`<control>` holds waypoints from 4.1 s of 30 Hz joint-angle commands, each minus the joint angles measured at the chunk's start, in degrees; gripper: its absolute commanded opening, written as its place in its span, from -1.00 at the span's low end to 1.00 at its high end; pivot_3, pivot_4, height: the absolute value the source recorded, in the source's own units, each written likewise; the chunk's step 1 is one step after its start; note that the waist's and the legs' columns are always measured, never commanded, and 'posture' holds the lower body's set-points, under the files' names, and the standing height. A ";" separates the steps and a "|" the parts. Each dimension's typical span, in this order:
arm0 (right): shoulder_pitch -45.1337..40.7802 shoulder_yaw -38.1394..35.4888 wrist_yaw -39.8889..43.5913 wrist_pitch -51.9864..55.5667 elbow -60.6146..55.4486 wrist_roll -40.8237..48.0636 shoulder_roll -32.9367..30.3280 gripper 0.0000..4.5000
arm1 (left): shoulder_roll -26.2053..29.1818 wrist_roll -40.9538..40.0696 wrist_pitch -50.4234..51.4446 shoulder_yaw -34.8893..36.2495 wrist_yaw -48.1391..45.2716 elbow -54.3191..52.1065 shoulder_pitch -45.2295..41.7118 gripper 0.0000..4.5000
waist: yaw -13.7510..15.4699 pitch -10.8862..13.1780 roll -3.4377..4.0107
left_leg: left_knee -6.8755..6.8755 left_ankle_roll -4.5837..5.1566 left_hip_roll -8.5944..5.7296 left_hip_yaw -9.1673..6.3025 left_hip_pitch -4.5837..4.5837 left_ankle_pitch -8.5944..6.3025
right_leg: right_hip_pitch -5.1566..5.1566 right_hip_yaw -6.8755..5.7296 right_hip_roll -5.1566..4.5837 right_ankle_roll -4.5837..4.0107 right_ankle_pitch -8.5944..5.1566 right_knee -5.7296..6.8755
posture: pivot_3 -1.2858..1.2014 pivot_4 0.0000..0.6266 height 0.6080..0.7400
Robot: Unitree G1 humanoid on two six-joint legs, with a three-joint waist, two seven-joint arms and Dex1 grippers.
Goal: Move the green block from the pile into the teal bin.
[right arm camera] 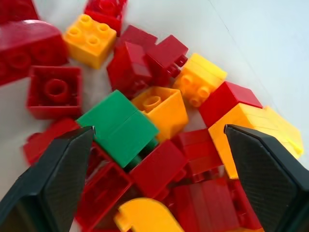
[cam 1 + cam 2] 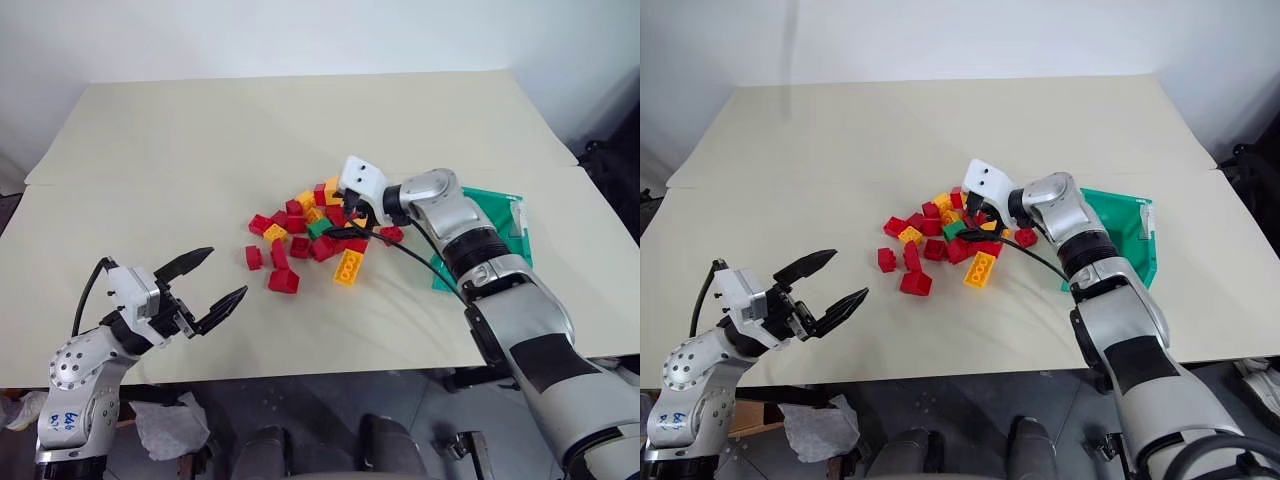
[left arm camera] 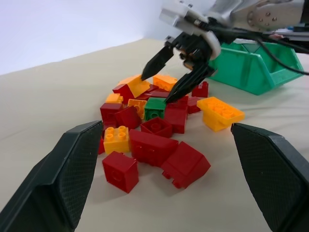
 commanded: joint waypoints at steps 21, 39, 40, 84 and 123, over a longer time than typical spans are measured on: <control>-5.16 -2.57 6.13 7.05 3.97 -0.55 4.01 0.99 | -1.91 0.96 -1.11 -1.41 1.74 -2.19 -0.08 1.00 | -0.16 0.00 0.00 | 0.03 -0.02 0.01 -0.01 0.06 -0.01 | 0.00 0.03 0.00 -0.01 0.00 0.15 | 0.03 -0.52 1.00; -9.26 -4.66 2.47 5.01 11.21 -3.27 3.50 0.99 | -1.59 0.88 -1.37 -0.10 3.08 -3.44 0.88 1.00 | -0.32 0.00 0.00 | 0.04 -0.02 0.00 0.00 0.07 -0.01 | 0.01 0.05 -0.01 -0.01 0.00 0.17 | 0.03 -0.52 1.00; -9.52 -4.91 1.79 4.86 11.40 -3.45 3.32 0.99 | -1.63 0.84 -1.38 0.03 3.14 -3.61 1.15 1.00 | -0.35 0.00 0.00 | 0.04 -0.02 0.00 -0.01 0.06 -0.01 | 0.00 0.05 -0.01 -0.01 0.00 0.17 | 0.03 -0.52 1.00; -13.28 -7.55 3.89 7.39 16.03 -6.12 4.74 0.74 | -2.58 1.09 -1.51 -0.44 6.26 -6.45 3.29 1.00 | -1.14 0.00 0.00 | 0.02 -0.05 0.01 -0.01 0.10 -0.02 | -0.01 0.09 -0.01 -0.02 -0.01 0.23 | 0.03 -0.52 1.00; -14.18 -16.06 15.88 -3.07 11.44 1.83 -1.26 -0.35 | -3.01 0.05 -0.25 -2.66 5.97 -8.88 3.34 1.00 | -0.75 0.00 0.00 | 0.03 -0.05 0.00 -0.01 0.04 -0.03 | -0.02 0.09 -0.01 -0.02 -0.01 0.18 | 0.03 -0.52 1.00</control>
